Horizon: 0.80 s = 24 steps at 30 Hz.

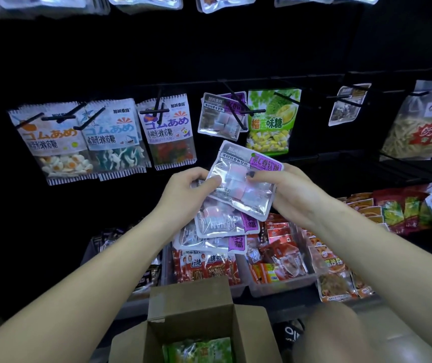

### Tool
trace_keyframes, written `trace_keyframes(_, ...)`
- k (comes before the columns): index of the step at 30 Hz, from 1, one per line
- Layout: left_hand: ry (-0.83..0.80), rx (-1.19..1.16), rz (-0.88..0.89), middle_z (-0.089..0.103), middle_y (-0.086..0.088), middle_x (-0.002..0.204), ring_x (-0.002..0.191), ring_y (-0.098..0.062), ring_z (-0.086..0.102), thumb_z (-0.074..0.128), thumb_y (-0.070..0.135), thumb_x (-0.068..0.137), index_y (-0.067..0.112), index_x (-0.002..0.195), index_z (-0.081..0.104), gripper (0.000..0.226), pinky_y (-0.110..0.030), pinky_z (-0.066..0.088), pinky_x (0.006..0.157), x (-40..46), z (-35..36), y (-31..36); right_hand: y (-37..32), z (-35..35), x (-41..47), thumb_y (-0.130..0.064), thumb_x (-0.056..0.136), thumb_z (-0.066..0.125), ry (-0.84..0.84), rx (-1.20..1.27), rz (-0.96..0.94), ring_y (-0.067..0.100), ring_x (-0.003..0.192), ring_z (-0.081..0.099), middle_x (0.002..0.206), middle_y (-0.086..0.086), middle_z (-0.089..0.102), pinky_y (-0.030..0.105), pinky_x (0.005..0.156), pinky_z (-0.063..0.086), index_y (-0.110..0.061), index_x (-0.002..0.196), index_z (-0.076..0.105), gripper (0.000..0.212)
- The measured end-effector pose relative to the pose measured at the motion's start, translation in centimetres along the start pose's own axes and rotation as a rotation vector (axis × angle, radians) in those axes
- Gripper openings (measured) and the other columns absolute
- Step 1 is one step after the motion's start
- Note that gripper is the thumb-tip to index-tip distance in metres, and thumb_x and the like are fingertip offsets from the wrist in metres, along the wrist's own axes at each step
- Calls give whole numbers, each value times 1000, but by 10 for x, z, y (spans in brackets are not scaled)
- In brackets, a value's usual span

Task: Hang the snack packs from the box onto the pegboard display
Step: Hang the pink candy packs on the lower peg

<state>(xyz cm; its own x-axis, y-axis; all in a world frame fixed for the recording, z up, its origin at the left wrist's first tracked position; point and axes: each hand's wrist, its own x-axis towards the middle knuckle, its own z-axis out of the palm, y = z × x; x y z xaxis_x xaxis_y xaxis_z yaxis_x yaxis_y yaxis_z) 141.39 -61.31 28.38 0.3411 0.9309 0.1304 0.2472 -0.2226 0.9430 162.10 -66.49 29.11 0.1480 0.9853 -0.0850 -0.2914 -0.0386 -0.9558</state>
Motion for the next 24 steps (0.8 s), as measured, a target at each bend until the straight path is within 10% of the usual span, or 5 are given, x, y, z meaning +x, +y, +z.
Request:
trace_keyframes(12,24,26,-10,72,-5,77,46,-17,47,71,38,98,10,91,71,29,-22,36,34,12,5,-8,-5,-5,21,16,83,65,133,-71,-70,40,107,73,118,28,72,52,96,58,2,120,68,40)
trace_keyframes(24,-33,203,90,68,9,84,54,3,52,70,41,97,11,85,69,33,-30,44,68,56,2,-8,-23,-11,55,16,81,66,126,-131,-152,37,112,71,121,21,73,58,103,53,-2,127,64,50)
